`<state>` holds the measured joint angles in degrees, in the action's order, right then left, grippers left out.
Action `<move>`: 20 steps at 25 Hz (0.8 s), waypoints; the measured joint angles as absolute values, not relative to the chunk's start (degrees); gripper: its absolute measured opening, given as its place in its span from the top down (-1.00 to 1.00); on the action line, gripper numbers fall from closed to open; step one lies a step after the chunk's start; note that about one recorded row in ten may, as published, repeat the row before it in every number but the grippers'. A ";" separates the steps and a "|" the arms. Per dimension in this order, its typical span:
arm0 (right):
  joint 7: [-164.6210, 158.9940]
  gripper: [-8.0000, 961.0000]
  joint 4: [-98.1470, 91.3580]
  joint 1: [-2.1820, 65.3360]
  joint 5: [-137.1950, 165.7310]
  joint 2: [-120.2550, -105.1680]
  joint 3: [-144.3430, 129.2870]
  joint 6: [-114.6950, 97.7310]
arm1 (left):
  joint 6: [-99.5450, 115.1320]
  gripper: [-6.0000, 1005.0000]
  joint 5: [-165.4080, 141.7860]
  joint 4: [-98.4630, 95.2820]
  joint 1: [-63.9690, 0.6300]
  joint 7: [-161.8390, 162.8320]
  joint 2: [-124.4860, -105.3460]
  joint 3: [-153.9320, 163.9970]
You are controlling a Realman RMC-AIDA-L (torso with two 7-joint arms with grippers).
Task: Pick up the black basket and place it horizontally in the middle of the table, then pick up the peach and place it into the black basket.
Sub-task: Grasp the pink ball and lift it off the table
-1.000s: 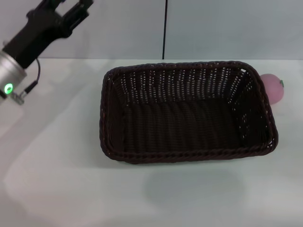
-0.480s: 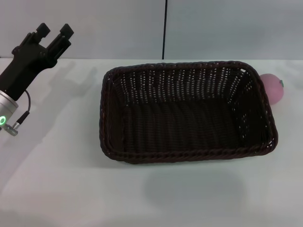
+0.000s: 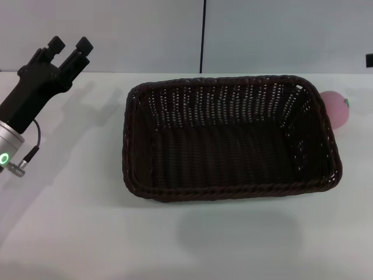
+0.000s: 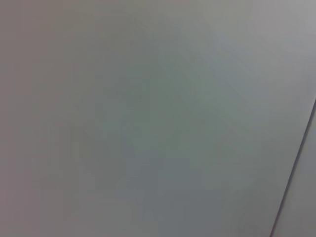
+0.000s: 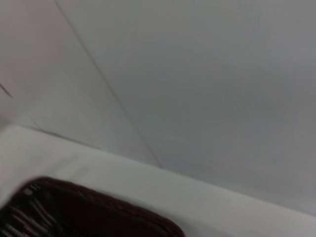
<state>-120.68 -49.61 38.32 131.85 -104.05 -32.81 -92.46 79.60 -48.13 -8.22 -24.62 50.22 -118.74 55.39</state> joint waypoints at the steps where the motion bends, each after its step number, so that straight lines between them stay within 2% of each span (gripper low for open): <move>1: -121.06 -0.10 -49.61 38.92 133.73 -104.05 -32.85 -92.18 | 79.61 -0.56 -48.13 -8.18 -24.59 50.24 -118.74 55.39; 5: -121.47 -0.10 -49.37 41.07 140.16 -104.54 -33.53 -91.17 | 79.62 -0.56 -48.09 -7.57 -24.51 50.44 -118.78 55.32; 11: -121.54 -0.47 -49.31 42.68 145.74 -106.52 -33.77 -88.22 | 79.63 -0.55 -48.06 -6.89 -24.45 50.59 -118.81 55.28; 17: -121.55 -0.46 -46.94 43.30 147.03 -107.90 -37.89 -83.25 | 79.63 -0.55 -47.99 -6.39 -24.43 50.70 -118.83 55.28; 20: -121.57 -0.45 -43.64 44.14 147.23 -108.06 -40.12 -80.62 | 79.63 -0.55 -47.98 -6.03 -24.45 50.94 -118.83 55.28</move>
